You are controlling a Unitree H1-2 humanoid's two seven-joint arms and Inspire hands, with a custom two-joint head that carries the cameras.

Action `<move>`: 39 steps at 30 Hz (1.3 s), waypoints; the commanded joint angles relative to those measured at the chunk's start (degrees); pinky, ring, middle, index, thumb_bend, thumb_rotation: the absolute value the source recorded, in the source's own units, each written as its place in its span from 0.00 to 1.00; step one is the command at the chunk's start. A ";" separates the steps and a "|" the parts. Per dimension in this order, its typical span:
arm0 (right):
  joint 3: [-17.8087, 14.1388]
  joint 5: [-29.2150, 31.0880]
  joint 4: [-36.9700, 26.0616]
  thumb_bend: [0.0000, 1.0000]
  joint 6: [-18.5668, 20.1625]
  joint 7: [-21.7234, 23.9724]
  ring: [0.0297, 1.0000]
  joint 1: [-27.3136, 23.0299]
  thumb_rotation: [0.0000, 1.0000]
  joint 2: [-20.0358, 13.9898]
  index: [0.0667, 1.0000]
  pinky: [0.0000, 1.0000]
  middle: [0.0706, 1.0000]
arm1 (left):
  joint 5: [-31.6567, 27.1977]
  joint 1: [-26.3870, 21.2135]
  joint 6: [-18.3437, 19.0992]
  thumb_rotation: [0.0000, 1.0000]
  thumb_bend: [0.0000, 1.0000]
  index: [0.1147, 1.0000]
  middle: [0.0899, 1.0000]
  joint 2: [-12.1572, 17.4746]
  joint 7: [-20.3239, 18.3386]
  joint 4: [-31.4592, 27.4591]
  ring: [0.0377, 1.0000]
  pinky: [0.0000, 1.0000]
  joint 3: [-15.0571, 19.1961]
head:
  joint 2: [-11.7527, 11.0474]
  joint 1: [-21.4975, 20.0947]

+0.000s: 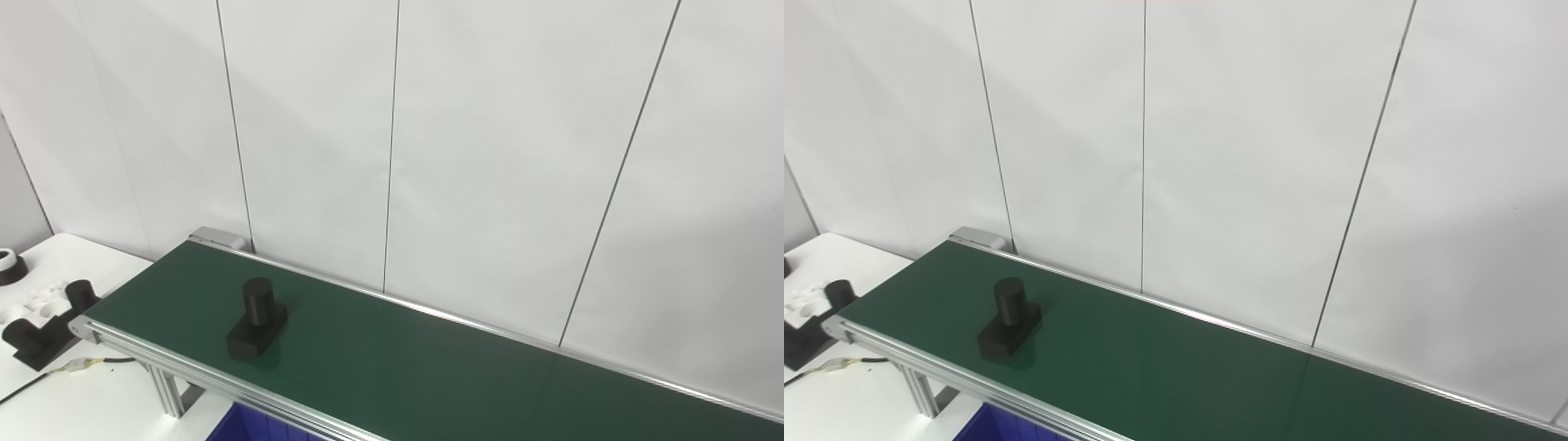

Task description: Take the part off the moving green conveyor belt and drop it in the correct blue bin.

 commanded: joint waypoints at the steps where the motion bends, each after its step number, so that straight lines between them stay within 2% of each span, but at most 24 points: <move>1: -0.37 0.40 -1.36 0.51 -2.93 0.09 0.88 -0.65 0.57 -0.13 0.96 0.82 0.90 | -0.67 -0.69 -2.52 0.32 0.97 0.80 0.83 -0.28 -0.16 -1.13 0.81 0.71 -0.23 | 0.08 -0.13; 6: -0.59 0.48 -1.69 0.52 -2.53 0.11 0.86 -0.67 0.58 -0.16 0.95 0.78 0.88 | -0.22 -0.95 -2.48 0.33 0.98 0.80 0.83 -0.43 0.11 -0.88 0.81 0.71 -0.29 | 0.13 -0.10; 14: -0.99 0.97 -2.16 0.50 -3.40 0.24 0.86 -0.77 0.56 -0.73 0.95 0.79 0.89 | 0.28 -1.72 -2.52 0.35 0.98 0.80 0.84 -0.82 0.52 0.02 0.81 0.71 -0.56 | 0.31 0.44; 19: -1.11 1.21 -6.07 0.47 -3.57 0.32 0.86 0.40 0.53 -1.61 0.95 0.77 0.90 | 0.71 -1.94 -2.49 0.35 0.99 0.80 0.83 -1.31 0.99 0.21 0.81 0.71 -0.63 | 0.53 0.75; 24: -1.52 1.47 -12.87 0.49 -3.25 0.59 0.83 2.35 0.60 -3.02 0.93 0.72 0.88 | 1.11 -1.85 -2.40 0.34 0.98 0.80 0.82 -1.81 1.51 0.04 0.80 0.71 -0.79 | 0.91 0.69; 31: -3.24 3.70 -23.99 0.51 1.76 2.70 0.84 4.67 0.59 -4.38 0.90 0.73 0.87 | 1.05 -1.86 -2.46 0.34 0.98 0.80 0.82 -2.01 1.72 -0.07 0.80 0.72 -0.93 | 1.31 0.41; 35: -4.59 2.72 -32.71 0.52 10.76 4.44 0.85 5.41 0.63 -4.91 0.89 0.73 0.86 | 1.29 -1.97 -2.52 0.34 0.98 0.80 0.82 -2.17 2.20 0.00 0.79 0.71 -0.97 | 1.47 0.08; 39: -5.72 5.50 -38.07 0.46 15.24 5.84 0.83 4.80 0.58 -5.17 0.88 0.70 0.86 | 1.23 -2.00 -2.46 0.34 0.98 0.80 0.82 -2.12 2.36 -0.09 0.80 0.71 -1.01 | 1.56 -0.45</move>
